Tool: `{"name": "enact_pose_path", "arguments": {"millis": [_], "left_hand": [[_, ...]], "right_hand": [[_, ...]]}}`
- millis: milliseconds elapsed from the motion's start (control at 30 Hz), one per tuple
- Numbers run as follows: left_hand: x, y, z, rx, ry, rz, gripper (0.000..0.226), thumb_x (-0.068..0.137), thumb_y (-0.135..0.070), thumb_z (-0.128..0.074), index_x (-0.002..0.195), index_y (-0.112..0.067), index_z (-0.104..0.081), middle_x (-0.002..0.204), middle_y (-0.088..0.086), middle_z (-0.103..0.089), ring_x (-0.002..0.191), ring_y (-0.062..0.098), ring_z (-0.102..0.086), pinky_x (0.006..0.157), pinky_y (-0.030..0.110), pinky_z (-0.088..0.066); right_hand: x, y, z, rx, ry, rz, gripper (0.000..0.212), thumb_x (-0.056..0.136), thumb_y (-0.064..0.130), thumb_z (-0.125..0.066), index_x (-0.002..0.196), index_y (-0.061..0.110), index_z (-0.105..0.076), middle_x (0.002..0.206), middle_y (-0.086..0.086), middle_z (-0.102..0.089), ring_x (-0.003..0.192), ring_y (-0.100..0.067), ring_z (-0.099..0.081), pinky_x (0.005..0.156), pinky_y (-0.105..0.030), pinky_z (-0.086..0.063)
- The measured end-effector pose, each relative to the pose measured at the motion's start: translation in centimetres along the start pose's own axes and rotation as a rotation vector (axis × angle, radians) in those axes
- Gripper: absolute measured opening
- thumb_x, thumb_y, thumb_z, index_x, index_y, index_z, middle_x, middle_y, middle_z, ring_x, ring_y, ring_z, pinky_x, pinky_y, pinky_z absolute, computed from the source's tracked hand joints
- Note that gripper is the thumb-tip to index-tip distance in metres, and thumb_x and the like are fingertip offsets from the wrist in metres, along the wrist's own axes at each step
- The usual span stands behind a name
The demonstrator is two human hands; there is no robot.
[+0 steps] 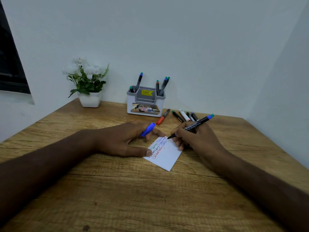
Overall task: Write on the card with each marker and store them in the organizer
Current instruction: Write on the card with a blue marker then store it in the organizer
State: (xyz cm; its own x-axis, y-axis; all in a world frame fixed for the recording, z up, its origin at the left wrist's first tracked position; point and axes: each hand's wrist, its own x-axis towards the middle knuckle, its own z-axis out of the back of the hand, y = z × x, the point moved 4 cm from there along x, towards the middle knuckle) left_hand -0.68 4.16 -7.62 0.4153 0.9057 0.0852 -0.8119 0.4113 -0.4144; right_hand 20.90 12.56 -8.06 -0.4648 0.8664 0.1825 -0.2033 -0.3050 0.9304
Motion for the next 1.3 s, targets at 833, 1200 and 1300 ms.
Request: {"name": "enact_pose_path", "arguments": {"millis": [833,1200,1300], "left_hand": [[-0.04,0.46,0.00,0.036,-0.011,0.003,0.031,0.096,-0.055,-0.064,0.120,-0.058,-0.045,0.124,-0.021,-0.054,0.116,-0.008,-0.046,0.089,0.008,-0.036],[0.08,0.62,-0.04,0.051,-0.005,0.004,0.052,0.096,-0.060,-0.063,0.140,-0.035,-0.051,0.120,-0.015,-0.056,0.115,0.005,-0.052,0.097,0.027,-0.046],[0.01,0.76,-0.01,0.059,-0.002,0.015,0.054,0.096,-0.058,-0.062,0.142,-0.034,-0.050,0.123,-0.016,-0.056,0.115,0.001,-0.051,0.094,0.021,-0.044]], "right_hand": [[0.18,-0.24,-0.17,-0.069,0.019,0.030,0.012,0.097,0.006,-0.068,0.091,0.001,-0.076,0.078,-0.017,-0.079,0.067,-0.025,-0.070,0.065,-0.034,-0.059],[0.12,-0.12,-0.09,-0.110,0.009,0.037,0.012,0.098,0.007,-0.067,0.092,0.001,-0.076,0.078,-0.015,-0.079,0.065,-0.023,-0.072,0.068,-0.035,-0.063],[0.11,0.01,-0.09,-0.115,0.009,0.033,0.013,0.097,0.006,-0.067,0.092,-0.001,-0.076,0.076,-0.016,-0.079,0.062,-0.022,-0.071,0.063,-0.031,-0.060]]}}
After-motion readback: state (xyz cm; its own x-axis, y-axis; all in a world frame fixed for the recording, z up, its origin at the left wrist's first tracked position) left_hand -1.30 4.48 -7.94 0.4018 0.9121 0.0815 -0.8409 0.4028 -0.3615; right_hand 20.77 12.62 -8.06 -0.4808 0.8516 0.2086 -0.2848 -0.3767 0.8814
